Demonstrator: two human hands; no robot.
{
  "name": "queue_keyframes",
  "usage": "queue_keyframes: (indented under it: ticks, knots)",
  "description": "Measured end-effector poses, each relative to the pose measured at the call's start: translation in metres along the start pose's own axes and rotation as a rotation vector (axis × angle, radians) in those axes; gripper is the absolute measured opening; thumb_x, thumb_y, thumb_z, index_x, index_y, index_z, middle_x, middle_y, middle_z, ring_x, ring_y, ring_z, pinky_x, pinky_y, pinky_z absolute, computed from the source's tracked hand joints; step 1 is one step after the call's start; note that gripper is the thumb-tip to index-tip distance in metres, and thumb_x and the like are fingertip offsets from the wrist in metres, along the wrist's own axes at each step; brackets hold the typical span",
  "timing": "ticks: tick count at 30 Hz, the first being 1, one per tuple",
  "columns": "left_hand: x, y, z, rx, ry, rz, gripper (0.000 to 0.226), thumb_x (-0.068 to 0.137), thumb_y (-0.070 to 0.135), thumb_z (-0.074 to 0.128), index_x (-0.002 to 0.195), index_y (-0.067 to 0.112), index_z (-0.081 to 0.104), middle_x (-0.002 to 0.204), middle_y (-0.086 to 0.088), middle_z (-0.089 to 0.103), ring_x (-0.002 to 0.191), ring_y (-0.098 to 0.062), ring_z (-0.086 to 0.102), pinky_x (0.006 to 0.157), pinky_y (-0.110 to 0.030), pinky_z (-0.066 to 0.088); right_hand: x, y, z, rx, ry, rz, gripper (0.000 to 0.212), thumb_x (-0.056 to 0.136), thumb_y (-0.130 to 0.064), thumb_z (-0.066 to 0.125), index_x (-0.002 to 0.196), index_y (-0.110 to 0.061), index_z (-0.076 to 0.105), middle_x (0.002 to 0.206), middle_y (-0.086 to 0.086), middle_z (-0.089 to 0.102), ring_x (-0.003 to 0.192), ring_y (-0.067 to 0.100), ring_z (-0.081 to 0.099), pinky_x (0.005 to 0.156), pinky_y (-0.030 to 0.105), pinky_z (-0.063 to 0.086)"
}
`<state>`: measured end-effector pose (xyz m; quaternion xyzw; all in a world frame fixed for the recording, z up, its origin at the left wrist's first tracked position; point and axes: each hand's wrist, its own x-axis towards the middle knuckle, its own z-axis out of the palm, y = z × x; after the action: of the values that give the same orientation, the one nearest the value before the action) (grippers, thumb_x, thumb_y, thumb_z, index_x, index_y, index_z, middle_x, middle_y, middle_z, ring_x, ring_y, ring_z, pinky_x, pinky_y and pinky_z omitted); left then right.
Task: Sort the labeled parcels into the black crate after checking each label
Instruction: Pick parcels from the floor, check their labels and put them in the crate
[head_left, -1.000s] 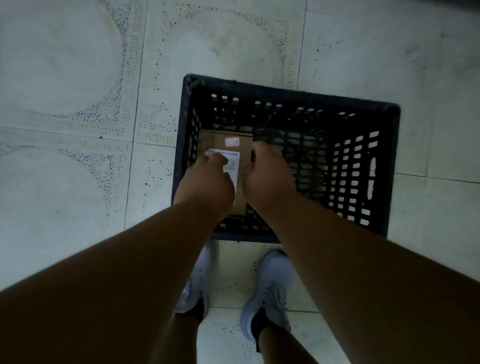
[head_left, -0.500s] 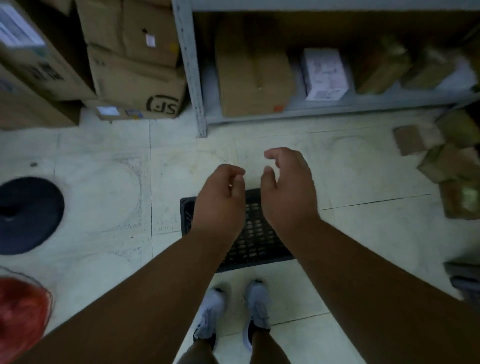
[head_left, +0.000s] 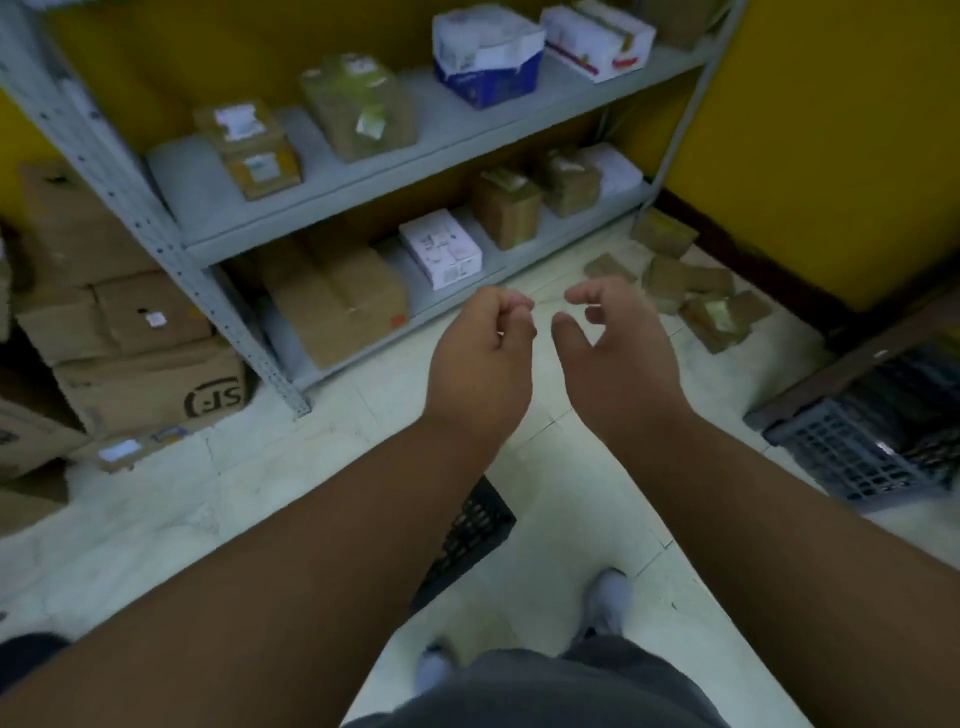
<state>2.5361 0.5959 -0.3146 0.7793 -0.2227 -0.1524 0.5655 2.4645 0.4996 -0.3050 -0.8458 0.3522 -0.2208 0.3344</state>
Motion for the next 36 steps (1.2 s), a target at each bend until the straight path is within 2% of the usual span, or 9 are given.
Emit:
queue_keyframes:
  ticks: [3,7,15,18,22,28,32,34,36]
  knots:
    - [0.01,0.033,0.042,0.015,-0.077,0.044,0.017,0.1,0.029,0.045,0.1,0.032,0.061,0.09,0.011,0.067,0.083,-0.01,0.065,0.08,-0.043,0.057,0.013,0.027,-0.046,0.021,0.068,0.02,0.026,0.094,-0.03,0.062,0.12,-0.026,0.058,0.115,-0.012,0.052,0.108,0.006,0.052,0.086,0.024,0.041]
    - [0.028,0.074,0.123,0.0,-0.141,0.074,0.015,0.097,0.027,0.048,0.095,0.035,0.062,0.085,0.012,0.068,0.073,-0.007,0.065,0.075,-0.042,0.059,0.043,0.081,-0.112,0.027,0.127,0.066,0.026,0.095,-0.026,0.061,0.121,-0.024,0.058,0.12,-0.006,0.056,0.109,0.008,0.053,0.09,0.028,0.046]
    - [0.053,0.124,0.29,-0.055,-0.257,0.083,0.015,0.095,0.022,0.053,0.091,0.034,0.062,0.083,0.006,0.068,0.071,-0.013,0.065,0.059,-0.027,0.052,0.114,0.196,-0.227,0.029,0.208,0.132,0.026,0.094,-0.025,0.061,0.119,-0.023,0.057,0.114,-0.004,0.057,0.103,0.011,0.055,0.086,0.035,0.053]
    - [0.057,0.13,0.322,-0.028,-0.295,0.077,0.014,0.095,0.023,0.053,0.092,0.034,0.062,0.084,0.005,0.068,0.074,-0.016,0.065,0.065,-0.033,0.056,0.123,0.226,-0.243,0.043,0.226,0.169,0.03,0.093,-0.029,0.063,0.122,-0.024,0.056,0.118,-0.004,0.058,0.107,0.01,0.055,0.088,0.034,0.052]
    - [0.082,0.142,0.354,-0.009,-0.288,0.091,0.015,0.095,0.024,0.053,0.092,0.035,0.062,0.084,0.005,0.068,0.073,-0.015,0.065,0.063,-0.034,0.055,0.145,0.249,-0.255,0.093,0.253,0.182,0.03,0.09,-0.03,0.065,0.119,-0.026,0.056,0.118,-0.007,0.058,0.107,0.009,0.054,0.086,0.033,0.051]
    - [0.123,0.134,0.391,0.017,-0.315,0.088,0.012,0.089,0.027,0.051,0.093,0.033,0.062,0.085,0.005,0.068,0.076,-0.017,0.066,0.075,-0.048,0.058,0.181,0.279,-0.259,0.073,0.289,0.253,0.039,0.087,-0.033,0.07,0.124,-0.027,0.056,0.121,-0.009,0.056,0.108,0.007,0.054,0.087,0.031,0.049]
    - [0.166,0.128,0.418,-0.004,-0.378,0.089,0.017,0.082,0.034,0.049,0.094,0.032,0.061,0.09,0.006,0.068,0.084,-0.018,0.067,0.081,-0.048,0.058,0.225,0.295,-0.257,0.043,0.316,0.315,0.037,0.086,-0.034,0.072,0.118,-0.03,0.055,0.118,-0.011,0.054,0.103,0.004,0.053,0.082,0.026,0.048]
    - [0.195,0.124,0.432,-0.007,-0.411,0.105,0.014,0.084,0.032,0.052,0.094,0.033,0.062,0.09,0.007,0.068,0.083,-0.018,0.066,0.081,-0.048,0.058,0.252,0.302,-0.256,0.054,0.358,0.348,0.034,0.085,-0.031,0.073,0.109,-0.039,0.051,0.11,-0.015,0.05,0.096,0.003,0.053,0.08,0.03,0.051]
    - [0.231,0.122,0.443,0.016,-0.441,0.136,0.009,0.088,0.029,0.054,0.094,0.033,0.061,0.089,0.008,0.067,0.081,-0.016,0.066,0.078,-0.045,0.058,0.283,0.306,-0.252,0.082,0.393,0.403,0.039,0.085,-0.031,0.072,0.098,-0.051,0.041,0.101,-0.023,0.043,0.09,0.004,0.053,0.077,0.038,0.058]
